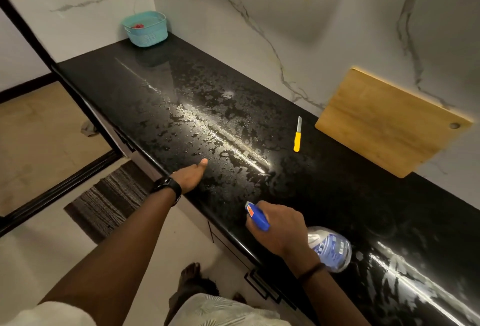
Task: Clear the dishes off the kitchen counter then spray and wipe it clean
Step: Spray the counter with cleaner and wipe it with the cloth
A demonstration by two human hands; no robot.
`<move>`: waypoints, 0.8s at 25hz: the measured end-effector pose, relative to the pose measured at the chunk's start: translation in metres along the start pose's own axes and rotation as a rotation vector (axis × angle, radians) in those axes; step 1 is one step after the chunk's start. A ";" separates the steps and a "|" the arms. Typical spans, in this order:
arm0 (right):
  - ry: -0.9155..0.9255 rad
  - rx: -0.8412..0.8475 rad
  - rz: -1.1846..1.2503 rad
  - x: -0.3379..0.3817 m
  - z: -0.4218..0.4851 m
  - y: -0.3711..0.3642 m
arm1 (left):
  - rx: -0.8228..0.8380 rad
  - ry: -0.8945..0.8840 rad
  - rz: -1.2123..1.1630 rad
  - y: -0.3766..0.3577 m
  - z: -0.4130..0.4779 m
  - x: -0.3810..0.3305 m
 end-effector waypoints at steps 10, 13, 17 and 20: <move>-0.352 -0.082 0.004 -0.064 0.021 0.024 | -0.005 0.060 0.377 -0.023 0.010 -0.004; -0.405 -0.122 0.069 -0.081 0.033 0.037 | -0.037 0.061 0.398 -0.022 0.012 -0.003; -0.568 -0.207 0.235 -0.108 0.039 0.058 | 0.001 0.024 0.478 -0.023 0.009 -0.006; -0.611 -0.293 0.219 -0.115 0.043 0.066 | 0.006 0.012 0.478 -0.014 0.010 -0.010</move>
Point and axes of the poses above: each hand's wrist, its own z-axis towards the middle knuckle, its own y-axis out of the back of the hand, x = y × z, the point moved 1 cm from there along z, towards the middle knuckle, and after that the axes turned 11 degrees about y, right-handed, at the moved point
